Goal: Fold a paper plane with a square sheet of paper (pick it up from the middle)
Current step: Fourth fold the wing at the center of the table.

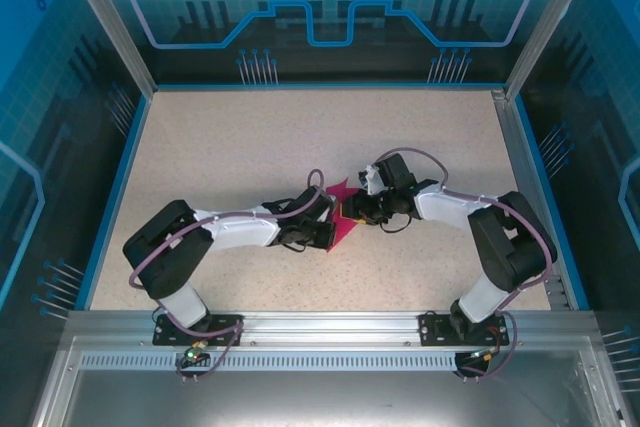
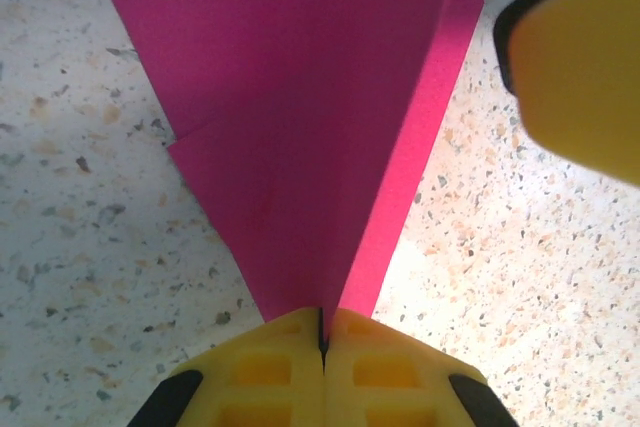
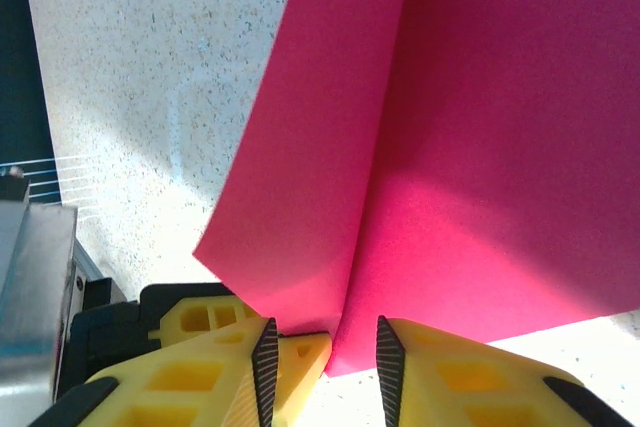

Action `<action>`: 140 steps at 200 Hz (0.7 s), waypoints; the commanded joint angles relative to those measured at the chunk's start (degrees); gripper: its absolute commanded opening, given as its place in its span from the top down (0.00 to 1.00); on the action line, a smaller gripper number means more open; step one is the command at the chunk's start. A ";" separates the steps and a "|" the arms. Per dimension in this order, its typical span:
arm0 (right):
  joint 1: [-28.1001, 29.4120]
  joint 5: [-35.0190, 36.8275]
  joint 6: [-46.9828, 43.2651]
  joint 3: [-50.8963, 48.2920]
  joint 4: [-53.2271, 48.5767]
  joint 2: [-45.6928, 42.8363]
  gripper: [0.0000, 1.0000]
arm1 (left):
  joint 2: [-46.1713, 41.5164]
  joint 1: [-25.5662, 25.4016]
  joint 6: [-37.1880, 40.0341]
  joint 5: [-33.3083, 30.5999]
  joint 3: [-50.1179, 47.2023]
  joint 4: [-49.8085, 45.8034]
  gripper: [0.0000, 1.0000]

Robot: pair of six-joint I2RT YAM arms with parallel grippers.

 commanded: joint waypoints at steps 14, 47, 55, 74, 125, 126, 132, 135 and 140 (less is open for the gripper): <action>-0.34 -4.27 0.42 -0.04 2.69 0.13 0.70 | 0.70 1.98 -1.61 6.65 -2.09 3.45 0.95; 0.11 -4.99 1.19 0.46 4.17 1.03 0.74 | 2.53 2.19 -2.04 8.32 -1.93 3.92 0.95; 0.24 -5.41 1.35 0.63 4.63 1.38 0.75 | 2.70 2.35 -2.41 8.48 -2.01 4.21 0.96; 0.63 -5.37 1.42 1.33 5.00 2.47 0.75 | 2.80 2.65 -3.18 8.64 -2.46 4.76 0.96; 0.78 -5.95 1.78 2.48 6.05 6.07 0.76 | 2.59 3.78 -4.39 10.14 -4.04 6.38 0.95; 0.75 -5.96 1.78 2.49 6.02 6.08 0.76 | 2.60 3.82 -4.43 10.14 -4.03 6.36 0.95; 0.89 -5.96 1.76 4.05 6.06 6.39 0.76 | 2.68 3.92 -4.47 10.23 -4.08 6.42 0.95; 0.88 -5.94 1.77 4.22 6.07 6.54 0.76 | 2.63 3.93 -4.47 10.27 -4.11 6.37 0.95; 0.90 -5.99 1.70 4.47 6.07 6.81 0.76 | 2.63 4.00 -4.57 10.43 -4.26 6.43 0.95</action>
